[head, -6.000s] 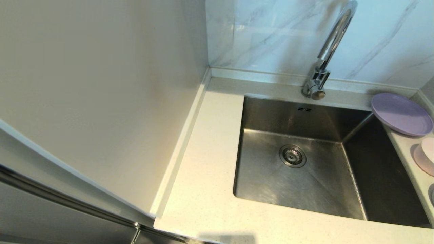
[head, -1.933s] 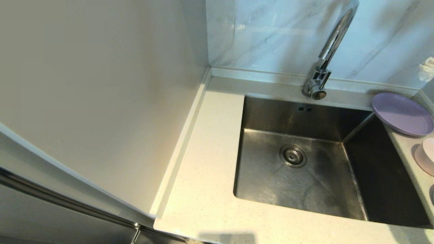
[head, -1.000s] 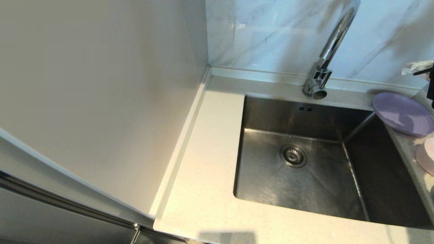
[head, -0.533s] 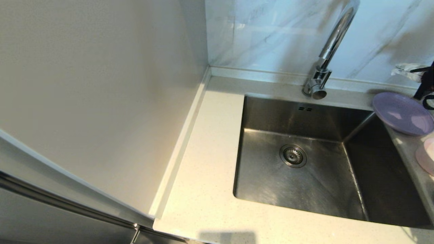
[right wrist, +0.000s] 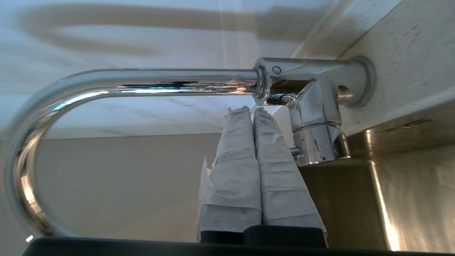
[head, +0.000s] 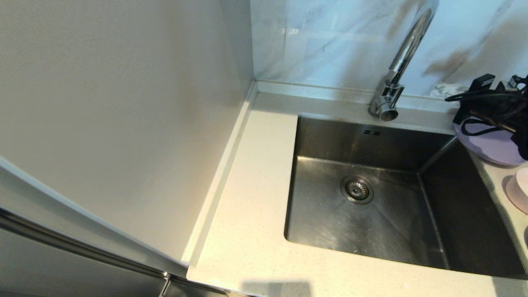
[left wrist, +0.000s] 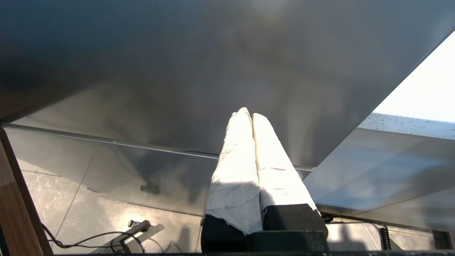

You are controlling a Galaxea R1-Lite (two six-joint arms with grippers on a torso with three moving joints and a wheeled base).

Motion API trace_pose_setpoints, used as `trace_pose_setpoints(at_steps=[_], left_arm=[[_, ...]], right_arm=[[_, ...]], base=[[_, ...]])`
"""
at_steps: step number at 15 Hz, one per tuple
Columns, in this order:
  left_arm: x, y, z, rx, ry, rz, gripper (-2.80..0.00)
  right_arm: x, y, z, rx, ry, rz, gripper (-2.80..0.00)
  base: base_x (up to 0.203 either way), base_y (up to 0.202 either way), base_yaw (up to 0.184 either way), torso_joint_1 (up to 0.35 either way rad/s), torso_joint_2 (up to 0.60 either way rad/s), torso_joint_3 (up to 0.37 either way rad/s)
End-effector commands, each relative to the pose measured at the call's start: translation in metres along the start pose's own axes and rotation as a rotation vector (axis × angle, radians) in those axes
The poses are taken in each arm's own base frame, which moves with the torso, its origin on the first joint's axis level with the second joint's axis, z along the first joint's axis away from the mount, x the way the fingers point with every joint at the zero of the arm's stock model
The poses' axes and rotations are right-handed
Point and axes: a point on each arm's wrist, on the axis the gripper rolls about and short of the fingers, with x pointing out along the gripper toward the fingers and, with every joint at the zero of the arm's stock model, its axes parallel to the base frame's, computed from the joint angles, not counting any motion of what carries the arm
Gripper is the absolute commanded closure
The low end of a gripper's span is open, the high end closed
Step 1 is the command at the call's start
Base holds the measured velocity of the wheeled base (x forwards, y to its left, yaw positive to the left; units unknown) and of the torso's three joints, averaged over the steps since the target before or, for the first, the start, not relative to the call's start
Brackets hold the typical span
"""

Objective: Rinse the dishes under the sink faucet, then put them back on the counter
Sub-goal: Turn on the faucet

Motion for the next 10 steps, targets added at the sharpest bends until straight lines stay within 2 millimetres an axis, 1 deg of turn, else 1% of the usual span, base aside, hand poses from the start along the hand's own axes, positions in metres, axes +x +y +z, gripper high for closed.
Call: trace_pose_setpoints(at_steps=[1, 2, 5, 7, 10], left_arm=[[0.0, 0.0, 0.0, 0.0, 0.0, 0.0, 0.0], [0.0, 0.0, 0.0, 0.0, 0.0, 0.0, 0.0], [0.0, 0.0, 0.0, 0.0, 0.0, 0.0, 0.0], [0.0, 0.0, 0.0, 0.0, 0.0, 0.0, 0.0], [0.0, 0.0, 0.0, 0.0, 0.0, 0.0, 0.0]], right_arm=[[0.016, -0.002, -0.016, 0.018, 0.01, 0.009, 0.0], [0.022, 0.0, -0.02, 0.015, 0.01, 0.02, 0.0], [0.035, 0.001, -0.022, 0.02, 0.022, 0.046, 0.0], [0.039, 0.001, -0.026, 0.022, 0.036, 0.051, 0.0], [0.044, 0.005, -0.025, 0.012, 0.039, 0.073, 0.0]], base=[[0.0, 0.0, 0.0, 0.0, 0.0, 0.0], [0.0, 0.0, 0.0, 0.0, 0.0, 0.0], [0.0, 0.0, 0.0, 0.0, 0.0, 0.0], [0.0, 0.0, 0.0, 0.0, 0.0, 0.0], [0.0, 0.0, 0.0, 0.0, 0.0, 0.0]])
